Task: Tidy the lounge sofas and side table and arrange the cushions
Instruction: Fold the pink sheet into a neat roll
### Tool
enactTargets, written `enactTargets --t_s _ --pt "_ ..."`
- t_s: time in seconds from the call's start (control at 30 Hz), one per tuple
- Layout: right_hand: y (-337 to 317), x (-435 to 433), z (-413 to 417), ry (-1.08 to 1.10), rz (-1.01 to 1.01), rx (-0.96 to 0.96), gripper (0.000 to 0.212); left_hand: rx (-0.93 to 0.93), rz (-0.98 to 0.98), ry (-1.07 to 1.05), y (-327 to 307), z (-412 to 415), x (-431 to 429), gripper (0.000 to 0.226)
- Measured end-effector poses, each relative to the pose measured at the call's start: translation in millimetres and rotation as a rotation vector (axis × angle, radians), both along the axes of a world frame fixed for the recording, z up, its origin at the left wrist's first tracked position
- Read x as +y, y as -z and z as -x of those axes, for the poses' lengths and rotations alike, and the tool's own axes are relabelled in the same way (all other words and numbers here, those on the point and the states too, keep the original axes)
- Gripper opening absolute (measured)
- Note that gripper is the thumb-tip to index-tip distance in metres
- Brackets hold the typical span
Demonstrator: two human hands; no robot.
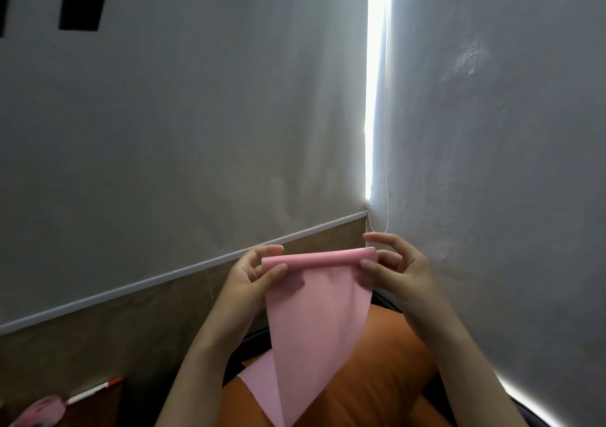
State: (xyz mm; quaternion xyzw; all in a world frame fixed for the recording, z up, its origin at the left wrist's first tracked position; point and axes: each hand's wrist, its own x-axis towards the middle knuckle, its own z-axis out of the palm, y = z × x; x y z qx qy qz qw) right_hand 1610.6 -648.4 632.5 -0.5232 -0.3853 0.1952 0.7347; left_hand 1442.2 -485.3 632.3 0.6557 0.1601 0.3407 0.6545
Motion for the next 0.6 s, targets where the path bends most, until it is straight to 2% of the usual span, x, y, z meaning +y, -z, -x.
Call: enactTargets --t_s 0.1,0.33,0.47,0.6 --pt "-0.4 2.1 -1.5 0.003 0.012 -0.005 0.036 -0.012 -0.021 -0.014 -0.1 1.5 2.5 0.033" --pt "-3.9 3.1 -1.8 -0.081 0.033 -0.029 0.012 -0.037 -0.02 0.044 -2.0 2.2 3.2 0.011" --pt "-7.1 3.3 -2.5 -0.157 0.039 0.01 0.013 -0.097 0.026 0.079 -5.0 1.7 2.8 0.016" --pt "-7.3 1.8 -7.3 -0.147 0.019 -0.001 0.014 -0.076 0.035 0.068 -7.2 1.3 5.8 0.024"
